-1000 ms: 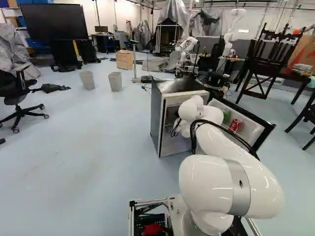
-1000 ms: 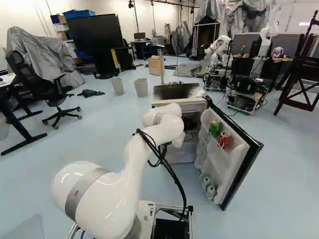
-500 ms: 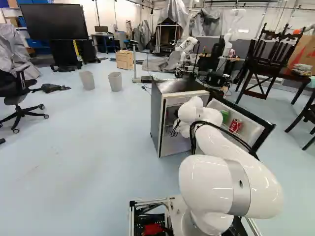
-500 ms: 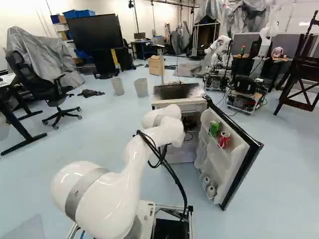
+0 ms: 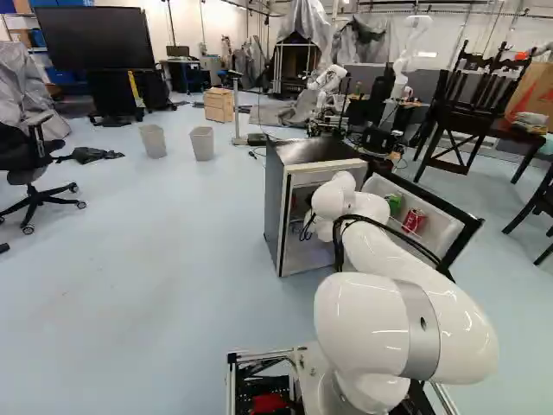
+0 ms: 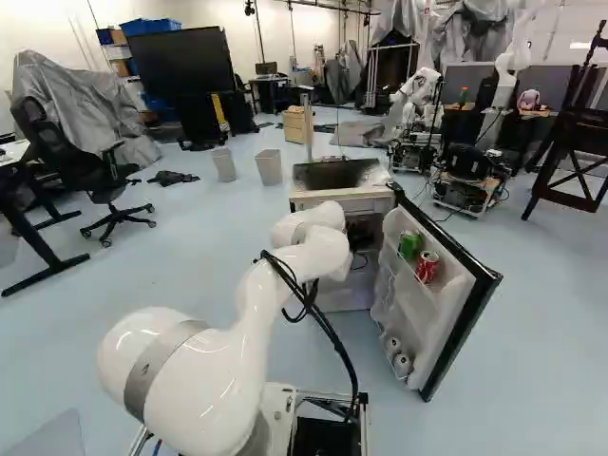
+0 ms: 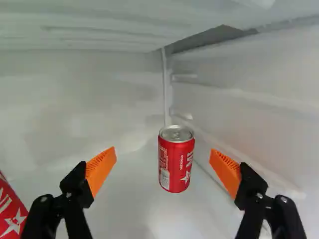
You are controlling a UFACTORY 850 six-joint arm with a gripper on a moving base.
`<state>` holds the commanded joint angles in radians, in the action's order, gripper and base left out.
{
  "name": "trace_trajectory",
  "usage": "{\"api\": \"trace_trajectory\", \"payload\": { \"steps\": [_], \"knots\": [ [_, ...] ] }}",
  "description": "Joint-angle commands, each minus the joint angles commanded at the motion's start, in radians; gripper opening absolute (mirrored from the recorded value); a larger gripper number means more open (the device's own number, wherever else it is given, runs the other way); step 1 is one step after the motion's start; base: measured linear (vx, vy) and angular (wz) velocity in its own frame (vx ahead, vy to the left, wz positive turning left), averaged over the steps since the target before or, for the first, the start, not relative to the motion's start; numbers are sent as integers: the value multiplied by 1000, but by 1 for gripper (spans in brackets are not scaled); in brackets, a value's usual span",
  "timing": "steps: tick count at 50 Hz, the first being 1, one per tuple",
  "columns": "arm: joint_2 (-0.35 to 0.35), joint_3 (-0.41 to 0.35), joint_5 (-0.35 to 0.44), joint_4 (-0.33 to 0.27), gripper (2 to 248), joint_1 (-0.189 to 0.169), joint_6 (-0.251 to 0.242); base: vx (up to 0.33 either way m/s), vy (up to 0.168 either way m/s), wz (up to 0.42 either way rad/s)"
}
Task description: Grab a drink from the fridge
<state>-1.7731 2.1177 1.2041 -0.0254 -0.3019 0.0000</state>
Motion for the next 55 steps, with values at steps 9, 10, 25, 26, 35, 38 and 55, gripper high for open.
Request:
{"api": "trace_trajectory", "payload": {
  "steps": [9, 10, 25, 26, 35, 38, 55],
  "knots": [
    [-7, 11, -12, 0, 247, 0, 0, 0, 0, 0],
    [-7, 12, -13, 0, 247, 0, 0, 0, 0, 0],
    [-19, 32, -29, 0, 247, -1, 0, 0, 0, 0],
    [-20, 33, -30, 0, 247, -1, 0, 0, 0, 0],
    [-27, 45, -34, 0, 247, -2, 0, 0, 0, 0],
    [-29, 49, -34, 0, 247, -2, 0, 0, 0, 0],
    [-53, 88, -34, 0, 247, -3, 0, 0, 0, 0]
  ]
}}
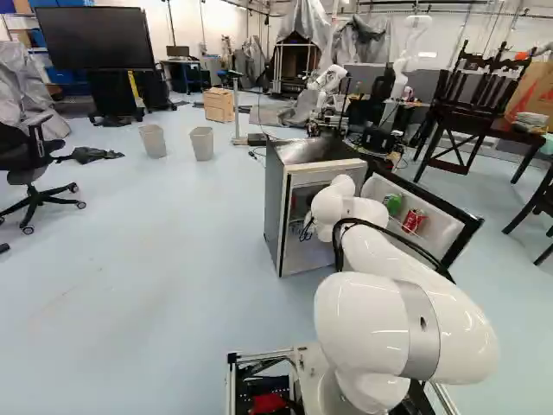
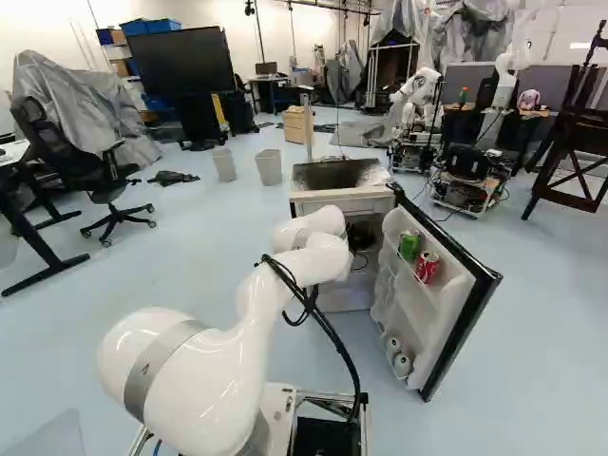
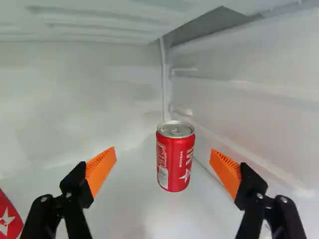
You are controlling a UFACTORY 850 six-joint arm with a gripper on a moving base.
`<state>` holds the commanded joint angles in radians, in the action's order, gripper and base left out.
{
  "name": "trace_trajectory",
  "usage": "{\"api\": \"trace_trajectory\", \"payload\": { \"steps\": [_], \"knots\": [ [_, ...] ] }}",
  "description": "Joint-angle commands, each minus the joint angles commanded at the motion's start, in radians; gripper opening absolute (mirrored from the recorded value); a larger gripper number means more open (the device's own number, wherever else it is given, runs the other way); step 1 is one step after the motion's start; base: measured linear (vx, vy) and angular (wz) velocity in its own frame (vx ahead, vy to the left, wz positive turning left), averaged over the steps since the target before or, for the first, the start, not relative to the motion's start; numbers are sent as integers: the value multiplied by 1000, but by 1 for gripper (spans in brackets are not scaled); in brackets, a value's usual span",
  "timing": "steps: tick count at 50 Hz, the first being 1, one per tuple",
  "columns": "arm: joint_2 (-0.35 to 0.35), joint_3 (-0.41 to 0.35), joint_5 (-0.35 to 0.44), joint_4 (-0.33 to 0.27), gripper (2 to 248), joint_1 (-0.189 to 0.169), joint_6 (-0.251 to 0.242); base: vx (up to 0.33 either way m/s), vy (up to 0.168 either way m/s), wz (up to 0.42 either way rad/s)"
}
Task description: Grab a drink from the fridge
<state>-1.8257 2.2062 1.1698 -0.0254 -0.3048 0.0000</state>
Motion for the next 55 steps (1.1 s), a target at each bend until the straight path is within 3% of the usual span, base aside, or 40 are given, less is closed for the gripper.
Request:
{"api": "trace_trajectory", "payload": {
  "steps": [19, 40, 55],
  "knots": [
    [-17, 29, 0, 0, 247, 0, 0, 0, 0, 0],
    [51, -42, 0, 0, 247, 0, 0, 0, 0, 0],
    [54, -41, -9, 0, 247, 0, 0, 0, 0, 0]
  ]
}}
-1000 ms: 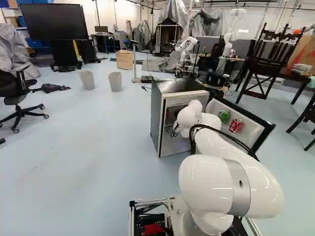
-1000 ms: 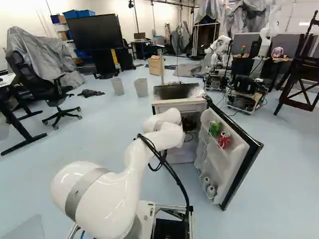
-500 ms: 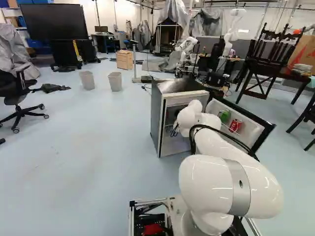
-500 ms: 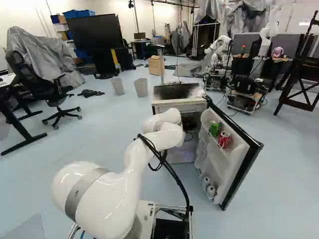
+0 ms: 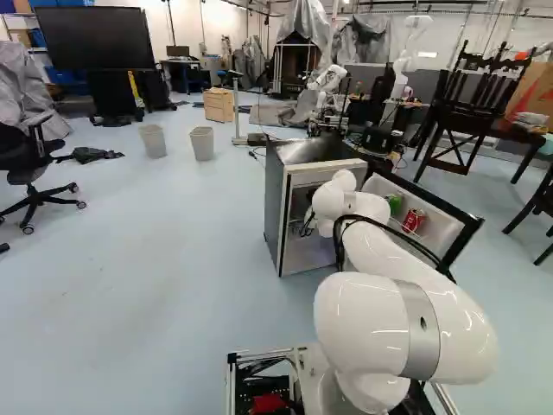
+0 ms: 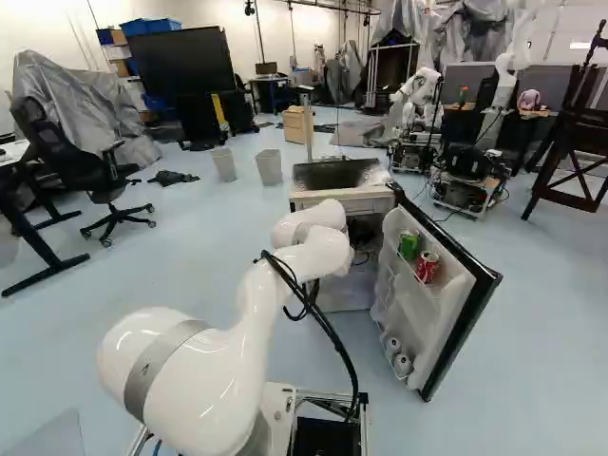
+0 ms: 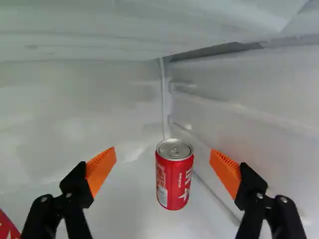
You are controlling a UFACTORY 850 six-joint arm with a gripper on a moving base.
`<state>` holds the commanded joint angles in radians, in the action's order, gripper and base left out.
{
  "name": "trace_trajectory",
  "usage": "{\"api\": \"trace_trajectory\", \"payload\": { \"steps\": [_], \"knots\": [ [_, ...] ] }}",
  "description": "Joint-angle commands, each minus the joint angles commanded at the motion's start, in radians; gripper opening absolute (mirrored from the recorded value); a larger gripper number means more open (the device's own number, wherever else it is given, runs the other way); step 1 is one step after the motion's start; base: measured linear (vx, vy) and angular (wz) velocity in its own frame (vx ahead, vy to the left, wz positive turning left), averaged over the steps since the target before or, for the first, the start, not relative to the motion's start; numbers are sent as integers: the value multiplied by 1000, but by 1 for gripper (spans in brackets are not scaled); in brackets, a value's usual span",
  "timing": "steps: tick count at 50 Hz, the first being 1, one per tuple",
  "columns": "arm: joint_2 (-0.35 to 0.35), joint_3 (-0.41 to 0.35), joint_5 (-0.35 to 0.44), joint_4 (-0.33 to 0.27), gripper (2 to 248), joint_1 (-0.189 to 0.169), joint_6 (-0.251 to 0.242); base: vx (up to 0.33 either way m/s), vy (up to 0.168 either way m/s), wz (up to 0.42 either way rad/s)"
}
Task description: Grab a drink from the fridge
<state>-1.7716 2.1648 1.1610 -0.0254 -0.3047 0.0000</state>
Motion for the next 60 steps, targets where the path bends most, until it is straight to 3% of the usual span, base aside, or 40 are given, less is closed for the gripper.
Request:
{"api": "trace_trajectory", "payload": {
  "steps": [43, 44, 48, 49, 53, 54, 59, 60],
  "knots": [
    [-25, 41, -91, 0, 247, 1, 0, 0, 0, 0],
    [-25, 41, -91, 0, 227, 1, 0, 0, 0, 0],
    [-25, 41, -91, 0, 227, 1, 0, 0, 0, 0],
    [-25, 41, -91, 0, 189, 1, 0, 0, 0, 0],
    [-25, 41, -91, 0, 189, 1, 0, 0, 0, 0],
    [-25, 41, -91, 0, 152, 1, 0, 0, 0, 0],
    [-25, 41, -91, 0, 152, 1, 0, 0, 0, 0],
    [-25, 41, -91, 0, 114, 1, 0, 0, 0, 0]
  ]
}}
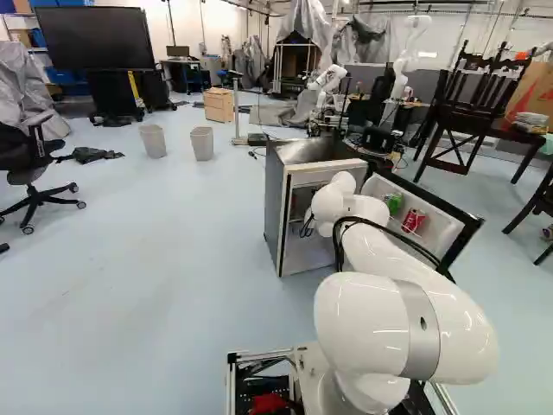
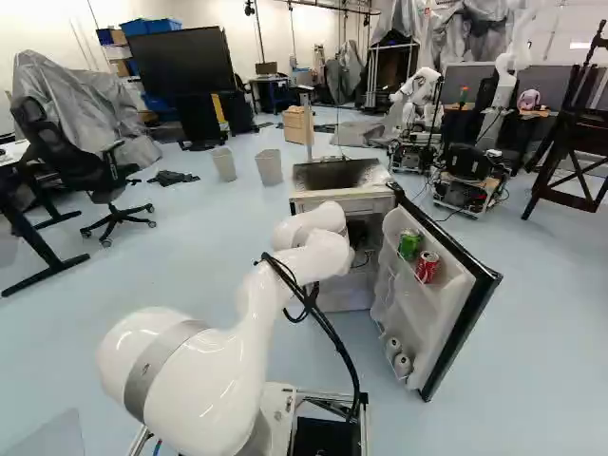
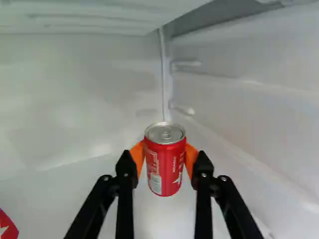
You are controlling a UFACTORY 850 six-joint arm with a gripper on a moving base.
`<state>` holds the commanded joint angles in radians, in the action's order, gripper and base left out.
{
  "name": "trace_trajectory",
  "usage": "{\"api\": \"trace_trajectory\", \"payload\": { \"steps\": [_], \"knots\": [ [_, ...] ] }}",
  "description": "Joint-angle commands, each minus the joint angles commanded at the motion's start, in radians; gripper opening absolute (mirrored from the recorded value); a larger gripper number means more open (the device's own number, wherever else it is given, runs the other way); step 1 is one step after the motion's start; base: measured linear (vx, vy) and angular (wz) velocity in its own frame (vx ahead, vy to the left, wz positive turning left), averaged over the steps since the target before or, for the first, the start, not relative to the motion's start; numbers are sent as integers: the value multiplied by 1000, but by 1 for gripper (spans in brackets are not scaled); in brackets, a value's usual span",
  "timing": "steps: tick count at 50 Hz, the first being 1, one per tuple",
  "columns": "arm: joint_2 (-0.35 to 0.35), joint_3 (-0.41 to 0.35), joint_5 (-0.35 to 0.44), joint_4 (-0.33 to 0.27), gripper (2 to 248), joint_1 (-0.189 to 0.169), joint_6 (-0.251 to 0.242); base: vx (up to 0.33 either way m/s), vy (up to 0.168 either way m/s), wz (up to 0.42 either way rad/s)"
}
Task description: Grab a drink from the fridge
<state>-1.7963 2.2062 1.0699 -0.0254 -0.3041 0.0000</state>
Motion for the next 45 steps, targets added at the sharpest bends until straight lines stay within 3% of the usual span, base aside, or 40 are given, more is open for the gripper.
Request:
{"api": "trace_trajectory", "payload": {
  "steps": [4, 5, 34, 45],
  "knots": [
    [0, 0, 0, 0, 114, 0, 0, 0, 0, 0],
    [0, 0, 0, 0, 94, 0, 0, 0, 0, 0],
    [1, -2, 0, 0, 94, 0, 0, 0, 0, 0],
    [26, -43, 0, 0, 94, -1, 0, 0, 0, 0]
  ]
}}
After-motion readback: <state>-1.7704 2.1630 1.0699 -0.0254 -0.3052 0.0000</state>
